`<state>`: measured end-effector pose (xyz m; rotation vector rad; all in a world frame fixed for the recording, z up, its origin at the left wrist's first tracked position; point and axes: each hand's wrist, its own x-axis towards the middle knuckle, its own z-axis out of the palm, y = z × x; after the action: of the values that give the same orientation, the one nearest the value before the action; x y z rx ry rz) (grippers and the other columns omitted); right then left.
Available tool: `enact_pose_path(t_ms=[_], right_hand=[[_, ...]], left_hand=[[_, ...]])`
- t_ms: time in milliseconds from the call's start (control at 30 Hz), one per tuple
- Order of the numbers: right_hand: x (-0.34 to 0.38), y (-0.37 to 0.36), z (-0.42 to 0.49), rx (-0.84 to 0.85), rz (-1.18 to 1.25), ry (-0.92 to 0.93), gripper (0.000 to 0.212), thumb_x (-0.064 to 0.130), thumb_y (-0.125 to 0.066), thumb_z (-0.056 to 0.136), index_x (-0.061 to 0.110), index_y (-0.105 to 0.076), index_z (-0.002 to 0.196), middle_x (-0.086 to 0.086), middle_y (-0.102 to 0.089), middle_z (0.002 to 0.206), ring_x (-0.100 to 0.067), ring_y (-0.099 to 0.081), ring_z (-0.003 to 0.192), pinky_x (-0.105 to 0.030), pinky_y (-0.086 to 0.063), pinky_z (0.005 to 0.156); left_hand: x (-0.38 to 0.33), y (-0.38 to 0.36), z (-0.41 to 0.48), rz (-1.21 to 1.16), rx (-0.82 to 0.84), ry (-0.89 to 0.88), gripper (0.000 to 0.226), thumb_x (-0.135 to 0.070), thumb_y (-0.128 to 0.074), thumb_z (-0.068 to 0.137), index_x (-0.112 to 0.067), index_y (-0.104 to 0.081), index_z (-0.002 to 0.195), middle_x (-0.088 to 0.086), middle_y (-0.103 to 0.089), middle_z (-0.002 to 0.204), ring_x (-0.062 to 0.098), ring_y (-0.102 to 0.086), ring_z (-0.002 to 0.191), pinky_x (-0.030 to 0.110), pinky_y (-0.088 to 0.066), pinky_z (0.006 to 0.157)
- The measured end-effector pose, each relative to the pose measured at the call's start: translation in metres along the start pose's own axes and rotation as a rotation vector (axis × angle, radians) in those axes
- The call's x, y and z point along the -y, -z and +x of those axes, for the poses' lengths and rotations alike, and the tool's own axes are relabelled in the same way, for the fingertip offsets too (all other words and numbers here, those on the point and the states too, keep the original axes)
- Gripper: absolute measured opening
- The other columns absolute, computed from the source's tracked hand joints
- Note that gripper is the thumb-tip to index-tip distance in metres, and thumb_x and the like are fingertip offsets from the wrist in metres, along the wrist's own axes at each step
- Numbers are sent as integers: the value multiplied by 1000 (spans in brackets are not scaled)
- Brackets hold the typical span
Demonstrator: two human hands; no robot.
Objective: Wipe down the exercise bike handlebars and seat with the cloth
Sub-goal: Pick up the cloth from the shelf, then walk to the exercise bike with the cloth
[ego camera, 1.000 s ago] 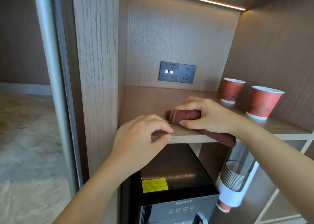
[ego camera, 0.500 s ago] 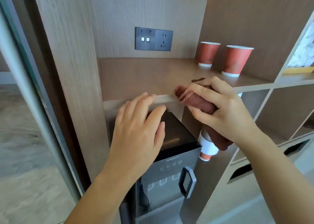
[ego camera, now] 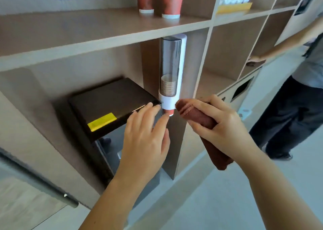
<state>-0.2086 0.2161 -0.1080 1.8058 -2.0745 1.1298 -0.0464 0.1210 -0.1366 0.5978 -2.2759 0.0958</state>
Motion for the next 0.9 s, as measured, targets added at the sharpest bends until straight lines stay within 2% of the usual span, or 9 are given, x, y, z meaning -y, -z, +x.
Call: enact_pose_path(t_ms=[133,233,433,500,633,700,767,900], right_hand=[[-30,37,-56,-64,3,-149,44,40,-51,81,32,-55,124,4,-56,106,-15,-56,91,-32,-51,80],[-48,70,-107,-97,-11,-275,44,42,-51,81,32,-54,124,6,-56,106,-15,-56,91,-33,-51,80],[-72,150,-219,-189,-89,-534,43,46,-49,80,38,-54,122,11,-56,103,-13,-57,92,-23,-46,81],[-77,177,-258,-240,-123,-623,44,46,-50,79,37,-56,122,12,-56,104,-14,-57,96,-25,-46,82],[-78,226,-334,-338,-202,-772,44,47,-49,79,36,-57,121,11,-56,104,-18,-57,97,-30,-47,81],[-75,248,-369,-389,-219,-846,43,46,-52,79,37,-57,121,13,-56,104,-17,-57,97,-28,-45,81],[-70,268,-404,-444,-214,-919,41,41,-56,79,40,-57,120,16,-55,103,-15,-57,97,-23,-43,82],[-51,297,-467,-594,-225,-1020,43,48,-52,76,46,-50,119,21,-54,102,-8,-56,101,-19,-43,85]], left_hand=[[-55,-23,-2,-108,41,-49,28,-15,-53,81,-5,-65,105,17,-61,116,28,-47,114,50,-44,90],[-107,-36,-5,-198,69,-68,26,-11,-56,79,-4,-63,103,16,-59,115,31,-49,113,50,-44,89],[-237,-61,-22,-413,187,-263,29,-18,-44,86,-4,-63,103,15,-60,113,32,-53,110,47,-43,92],[-280,-67,-31,-452,235,-330,30,-18,-44,87,-3,-63,105,16,-60,114,32,-53,112,48,-44,92],[-365,-72,-53,-501,306,-454,27,-14,-53,84,-4,-63,106,16,-60,116,33,-52,114,50,-44,92],[-405,-70,-65,-554,332,-517,27,-14,-55,82,-5,-64,106,16,-61,115,34,-53,113,51,-44,92],[-442,-68,-77,-610,355,-581,28,-15,-54,82,-6,-64,107,15,-61,115,33,-54,112,49,-44,93],[-508,-60,-102,-714,423,-721,32,-22,-43,86,-9,-63,107,12,-61,115,29,-52,113,44,-39,97]])
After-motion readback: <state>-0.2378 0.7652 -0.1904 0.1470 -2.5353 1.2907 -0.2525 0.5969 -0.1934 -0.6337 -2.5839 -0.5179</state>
